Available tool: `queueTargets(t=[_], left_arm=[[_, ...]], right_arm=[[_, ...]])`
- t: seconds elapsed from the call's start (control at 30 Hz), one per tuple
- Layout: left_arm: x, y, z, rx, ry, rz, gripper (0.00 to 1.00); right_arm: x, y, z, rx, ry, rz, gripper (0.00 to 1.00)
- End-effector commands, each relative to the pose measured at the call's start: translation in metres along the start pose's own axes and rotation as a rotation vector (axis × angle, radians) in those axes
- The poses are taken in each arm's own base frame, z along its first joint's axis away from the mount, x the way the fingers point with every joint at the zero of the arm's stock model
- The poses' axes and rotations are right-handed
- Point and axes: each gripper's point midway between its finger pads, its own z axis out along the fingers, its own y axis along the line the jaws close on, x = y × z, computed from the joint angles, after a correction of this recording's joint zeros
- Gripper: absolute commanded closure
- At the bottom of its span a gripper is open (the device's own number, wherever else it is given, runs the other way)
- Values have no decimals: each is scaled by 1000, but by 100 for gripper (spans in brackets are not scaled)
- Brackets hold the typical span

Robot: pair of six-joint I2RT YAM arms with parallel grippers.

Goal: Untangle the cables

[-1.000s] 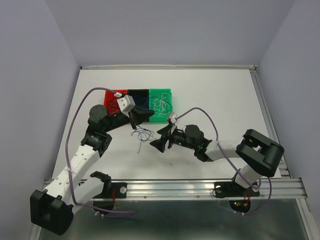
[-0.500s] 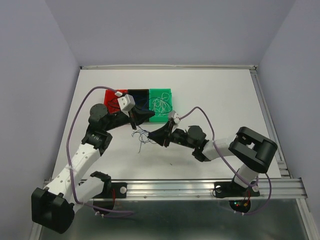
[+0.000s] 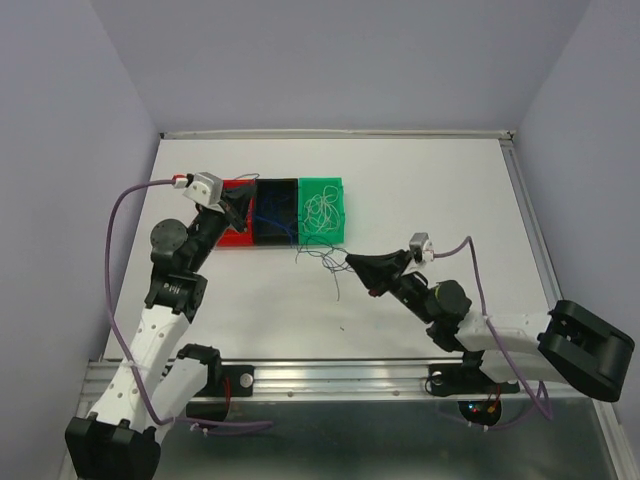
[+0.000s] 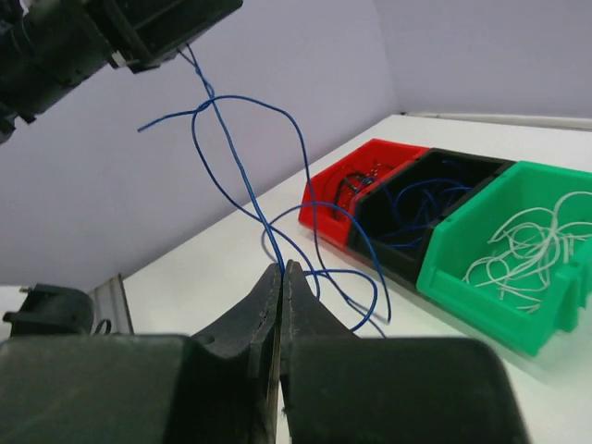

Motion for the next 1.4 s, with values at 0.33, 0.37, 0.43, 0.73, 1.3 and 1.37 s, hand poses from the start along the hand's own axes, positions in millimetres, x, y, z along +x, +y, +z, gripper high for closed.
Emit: queueTargets(t=[0.33,0.37,0.43,0.73,1.3,1.37], left_arm=[[-45,99,-41,-575,-162,63,100],[-50,100,-45,-589,-176,68,100],[-57,105,-50,-622,-192,77,100],[-76,122,-69,-721,-236,99,100],[-72,-53,-38,291,-129,174,100],[-81,-60,-41,316,-143,189,100]], right_arm=[[-57,-101,-90,618,-360,182,99],[-56,-108,-105,650,-382,195,99],[-59,-119,-122,721,-428,227,99],[-61,-133,-155,825,-477,264,99],[32,21,18,-44,287,-54,22],[62,24,28,-59,364,-72,19]])
